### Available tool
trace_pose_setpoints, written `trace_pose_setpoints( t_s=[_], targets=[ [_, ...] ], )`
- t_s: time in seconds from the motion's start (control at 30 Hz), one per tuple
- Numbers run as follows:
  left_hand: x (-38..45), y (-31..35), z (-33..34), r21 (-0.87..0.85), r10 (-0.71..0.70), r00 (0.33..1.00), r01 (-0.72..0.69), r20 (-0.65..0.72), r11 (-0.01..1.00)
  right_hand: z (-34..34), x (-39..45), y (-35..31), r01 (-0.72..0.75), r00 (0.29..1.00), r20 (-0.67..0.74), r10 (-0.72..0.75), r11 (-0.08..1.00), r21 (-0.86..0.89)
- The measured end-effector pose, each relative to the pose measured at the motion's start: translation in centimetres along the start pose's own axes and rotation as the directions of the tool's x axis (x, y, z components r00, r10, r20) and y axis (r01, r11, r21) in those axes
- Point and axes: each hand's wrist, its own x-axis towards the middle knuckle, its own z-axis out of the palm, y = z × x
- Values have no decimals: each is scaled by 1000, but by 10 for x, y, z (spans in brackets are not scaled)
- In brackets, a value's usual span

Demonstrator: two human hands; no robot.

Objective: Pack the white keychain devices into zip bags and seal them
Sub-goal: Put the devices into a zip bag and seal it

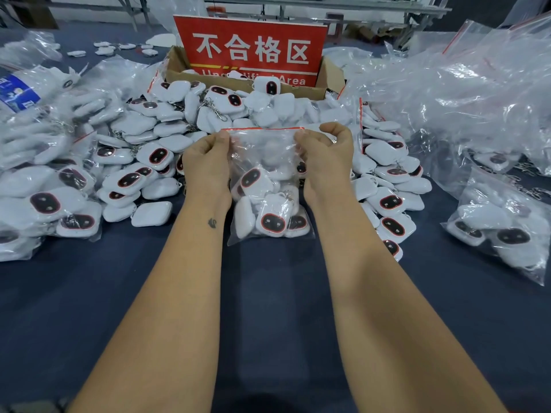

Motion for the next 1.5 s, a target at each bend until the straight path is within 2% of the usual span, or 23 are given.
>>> trace_pose_setpoints(
  t_s=[0.1,0.27,0.4,0.53,0.73,0.87,1.03,1.13,1.23,1.37,1.5],
  targets=[
    [-1,0,3,-83,-45,999,47,26,995,2,0,1,-38,999,23,37,999,9],
    [-3,1,3,-154,-81,996,87,43,984,2,1,4,3,998,56,-4,1000,18],
    [-4,1,2,-56,-57,995,62,84,997,2,2,6,3,999,51,-5,1000,28],
    [-4,0,2,-94,-39,997,46,70,995,3,2,5,-63,994,91,60,998,27],
    [-5,0,3,-85,-71,988,83,136,993,3,1,8,-52,995,88,48,997,49],
    [-5,-2,4,-81,-58,976,77,211,994,3,3,8,-53,993,103,50,998,26],
    [-8,-2,5,-63,-12,979,26,204,998,3,1,7,-77,985,145,89,993,-86],
    [-12,0,5,-69,-43,970,62,238,996,3,0,6,-39,991,123,49,996,-81],
    [-19,1,6,7,-107,948,110,299,994,2,-1,4,-18,986,162,36,993,-113],
    [-20,-1,8,25,-10,959,3,285,1000,5,-6,5,-11,972,231,48,988,-156],
    [-21,-4,10,36,47,959,-59,278,998,5,-7,4,49,985,175,-4,965,-257]
  ],
)
